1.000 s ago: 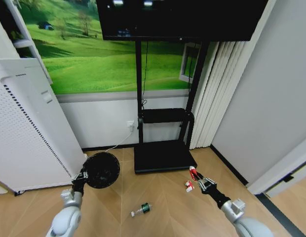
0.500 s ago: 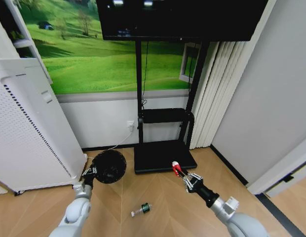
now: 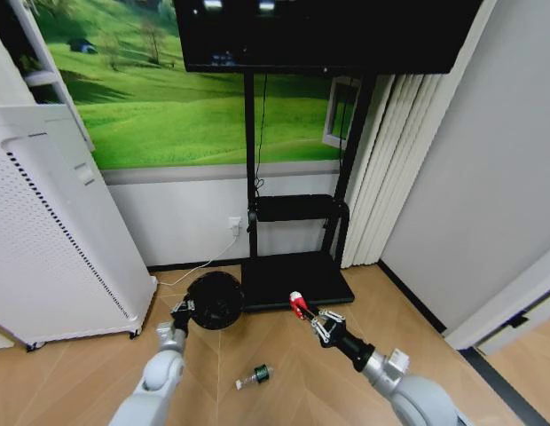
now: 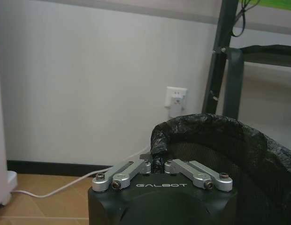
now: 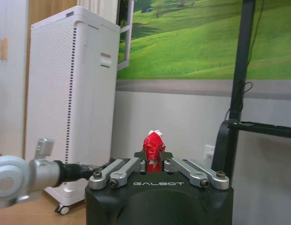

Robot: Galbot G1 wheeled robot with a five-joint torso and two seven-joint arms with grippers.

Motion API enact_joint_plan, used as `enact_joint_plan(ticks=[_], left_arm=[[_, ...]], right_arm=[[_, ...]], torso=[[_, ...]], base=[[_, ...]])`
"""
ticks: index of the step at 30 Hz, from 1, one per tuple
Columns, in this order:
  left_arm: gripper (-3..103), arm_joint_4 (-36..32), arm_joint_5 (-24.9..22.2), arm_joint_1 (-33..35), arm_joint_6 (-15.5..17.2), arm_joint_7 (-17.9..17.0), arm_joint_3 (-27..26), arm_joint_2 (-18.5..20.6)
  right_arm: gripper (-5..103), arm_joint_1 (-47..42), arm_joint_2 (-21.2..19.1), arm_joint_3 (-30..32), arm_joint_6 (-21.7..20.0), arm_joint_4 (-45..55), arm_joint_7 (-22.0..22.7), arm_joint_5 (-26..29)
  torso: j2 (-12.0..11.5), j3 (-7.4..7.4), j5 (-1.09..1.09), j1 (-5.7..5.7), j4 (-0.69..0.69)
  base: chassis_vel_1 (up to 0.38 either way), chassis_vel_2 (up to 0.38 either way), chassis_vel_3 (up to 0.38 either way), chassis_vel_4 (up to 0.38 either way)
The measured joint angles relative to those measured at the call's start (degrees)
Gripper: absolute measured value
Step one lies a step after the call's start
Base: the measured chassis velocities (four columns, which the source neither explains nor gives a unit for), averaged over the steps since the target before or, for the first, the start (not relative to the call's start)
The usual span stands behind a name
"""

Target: Pick up the trash bin and place the garbage on the floor into it.

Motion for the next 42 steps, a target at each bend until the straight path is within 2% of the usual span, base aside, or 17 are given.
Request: enact_joint_plan(ticks=[9,18,33,42], left_arm=[[7,3.3,3.8,-0.2,-0.7,0.8,4.8,-6.0],[7,3.6,4.1,0.3,-0.4,0.4,7.2,-9.4],[7,1.7,3.4,2.4,-0.4,0.4,8.5,-8.8],[7,1.2,2.3,2.2,-0.4,0.4,8.3,-7.9]], right_arm=[[13,3.7,0.6,-5.1,0.4,-2.4,-0.6,-1.0],[13,8.3,0.6,-8.1,-0.2,-5.4,1.5,-0.2],[13,16.2,2.2,-15.7,-0.9,-12.5,3.7,-0.3],[13,17.7,3.1,-17.3,-1.1,-14.6,4.0,-0.8]], torso=[[0.0,0.0,0.0,0.0,0.0],[0.0,0.0,0.0,0.0,0.0],[0.0,0.0,-0.01,0.0,0.01],[0.0,0.0,-0.01,0.0,0.01]], base=[[0.0,0.0,0.0,0.0],[0.0,0.0,0.0,0.0],[0.0,0.0,0.0,0.0],[0.0,0.0,0.0,0.0]])
